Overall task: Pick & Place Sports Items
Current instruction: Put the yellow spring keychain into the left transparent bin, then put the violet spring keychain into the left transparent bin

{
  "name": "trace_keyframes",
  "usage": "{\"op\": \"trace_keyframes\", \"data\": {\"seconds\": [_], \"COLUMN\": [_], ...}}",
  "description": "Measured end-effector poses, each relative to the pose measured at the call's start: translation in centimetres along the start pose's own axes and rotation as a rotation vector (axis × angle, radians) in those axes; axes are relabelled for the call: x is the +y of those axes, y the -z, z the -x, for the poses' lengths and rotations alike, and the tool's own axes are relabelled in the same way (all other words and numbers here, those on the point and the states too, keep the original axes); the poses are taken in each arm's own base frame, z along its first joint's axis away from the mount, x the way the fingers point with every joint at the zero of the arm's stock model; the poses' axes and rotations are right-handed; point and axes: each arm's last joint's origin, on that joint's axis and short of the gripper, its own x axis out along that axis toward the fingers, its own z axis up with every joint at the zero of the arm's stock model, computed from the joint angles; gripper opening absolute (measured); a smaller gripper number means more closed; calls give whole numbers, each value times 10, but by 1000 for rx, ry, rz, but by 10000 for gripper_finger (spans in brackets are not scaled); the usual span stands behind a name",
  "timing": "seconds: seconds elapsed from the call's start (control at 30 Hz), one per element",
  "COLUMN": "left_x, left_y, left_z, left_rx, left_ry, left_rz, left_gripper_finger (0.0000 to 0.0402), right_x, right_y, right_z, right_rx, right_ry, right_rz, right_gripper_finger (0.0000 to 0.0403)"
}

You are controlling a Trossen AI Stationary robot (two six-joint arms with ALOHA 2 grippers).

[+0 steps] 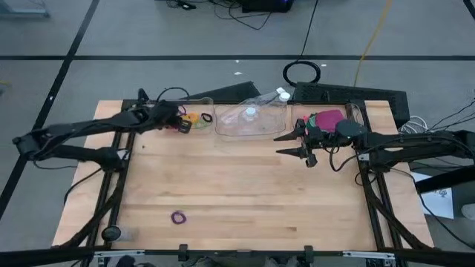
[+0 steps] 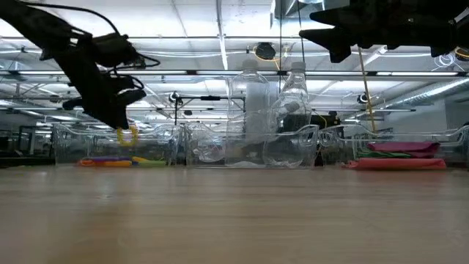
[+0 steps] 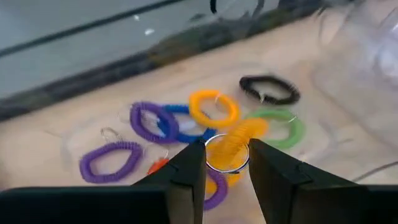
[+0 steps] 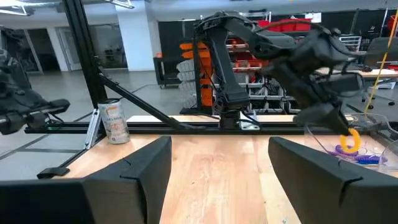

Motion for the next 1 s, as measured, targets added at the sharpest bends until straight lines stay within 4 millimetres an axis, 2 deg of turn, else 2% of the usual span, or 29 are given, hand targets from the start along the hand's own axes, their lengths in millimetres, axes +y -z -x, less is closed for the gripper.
{"op": "trace_keyframes", "data": {"seconds": [0.23,0.43,0.5,0.63,0.8,1.0], "left_x": [4,5,6,7,6,2], "left_y": [3,4,4,3,4,2], "left_z": [-17,-20,-20,-20,-20,-10], "left_rx": [63,70,63,49,59,55], "left_ry": [-30,-56,-74,-110,-93,29], "left_rz": [7,12,13,22,-74,-91], "left_gripper_finger": [78,80,100,167,244,298], "right_x": [0,0,0,0,0,0], "right_y": [0,0,0,0,0,0], "right_z": [0,0,0,0,0,0], "right_rx": [0,0,0,0,0,0], "right_ry": [0,0,0,0,0,0], "right_rz": [0,0,0,0,0,0], "right_gripper_finger": [196,196,196,196,196,196]}}
